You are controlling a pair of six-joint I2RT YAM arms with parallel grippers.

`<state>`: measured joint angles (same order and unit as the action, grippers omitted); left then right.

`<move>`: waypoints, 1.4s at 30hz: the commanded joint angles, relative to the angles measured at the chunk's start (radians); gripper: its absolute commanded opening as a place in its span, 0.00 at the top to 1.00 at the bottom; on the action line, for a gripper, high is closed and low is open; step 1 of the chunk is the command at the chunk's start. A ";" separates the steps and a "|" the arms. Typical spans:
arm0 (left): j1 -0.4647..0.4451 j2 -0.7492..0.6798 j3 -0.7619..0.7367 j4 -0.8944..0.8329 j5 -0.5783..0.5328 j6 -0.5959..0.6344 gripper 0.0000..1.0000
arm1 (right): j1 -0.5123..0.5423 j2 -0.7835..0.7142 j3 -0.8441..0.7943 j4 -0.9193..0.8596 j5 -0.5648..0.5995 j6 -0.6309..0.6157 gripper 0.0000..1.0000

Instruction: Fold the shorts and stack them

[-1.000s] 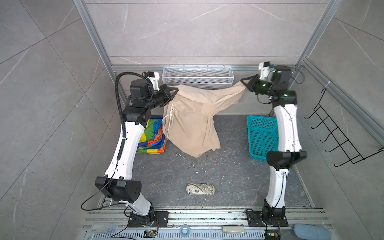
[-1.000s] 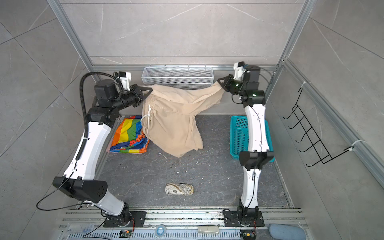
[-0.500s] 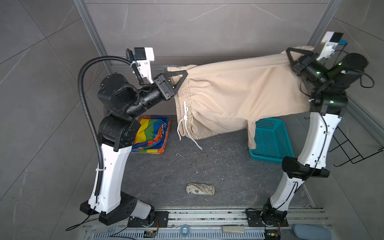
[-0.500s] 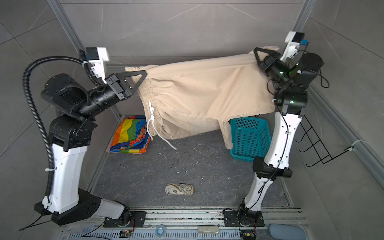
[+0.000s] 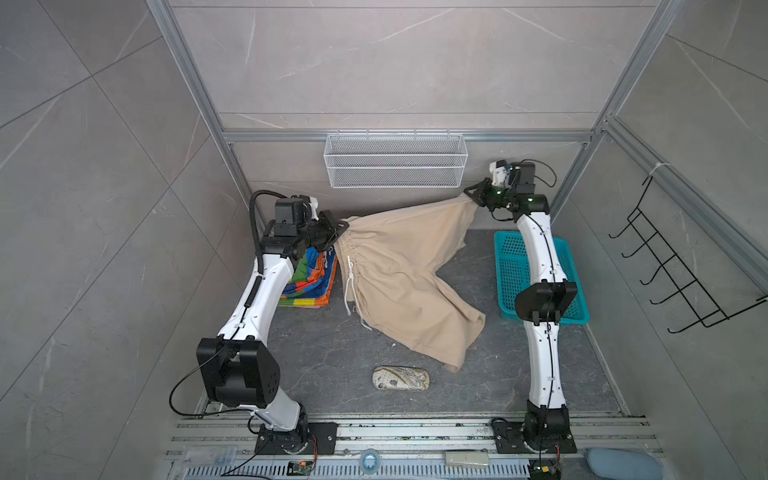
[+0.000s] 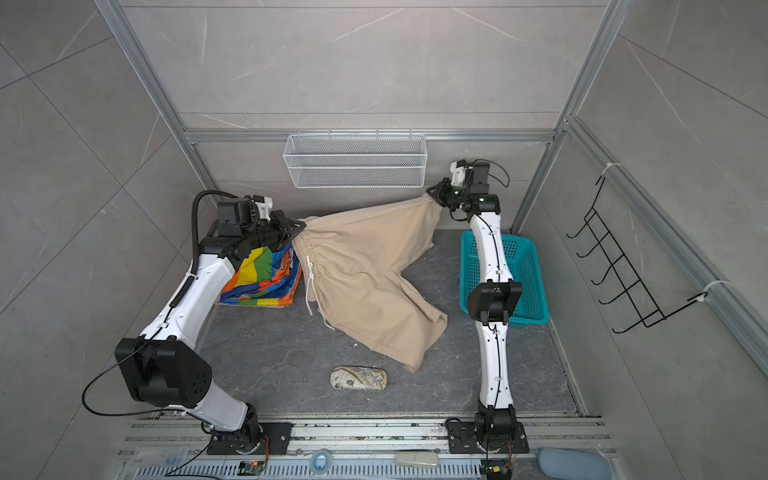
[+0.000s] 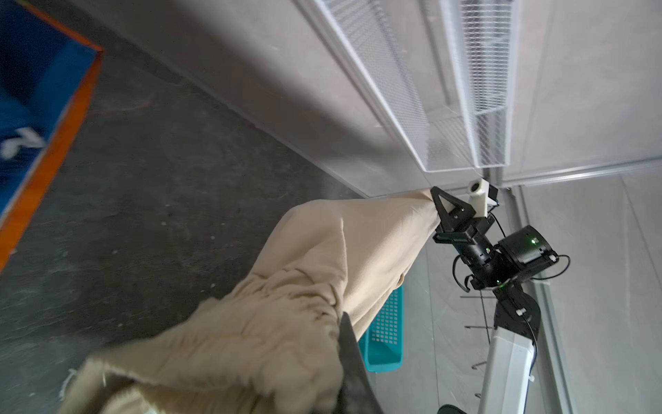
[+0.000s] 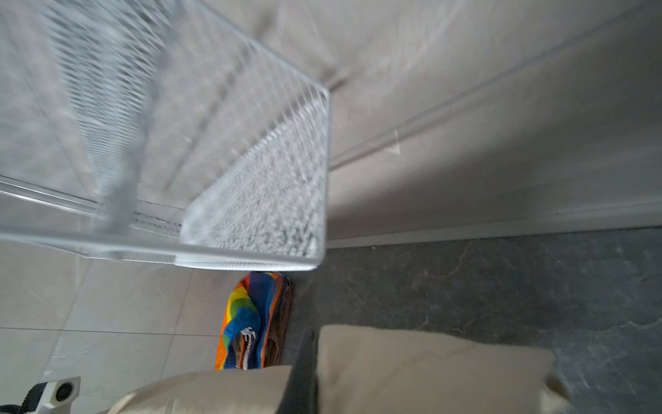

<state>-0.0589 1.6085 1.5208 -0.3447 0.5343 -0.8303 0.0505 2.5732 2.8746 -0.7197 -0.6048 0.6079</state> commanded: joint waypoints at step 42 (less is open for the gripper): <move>0.069 0.203 -0.175 -0.016 0.035 0.148 0.90 | 0.320 -0.866 -1.942 0.372 0.324 0.009 1.00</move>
<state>0.0071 1.8744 1.3746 -0.3954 0.5972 -0.6743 0.4084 1.6752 0.9379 -0.3916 -0.3428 0.6327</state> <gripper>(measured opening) 0.099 0.045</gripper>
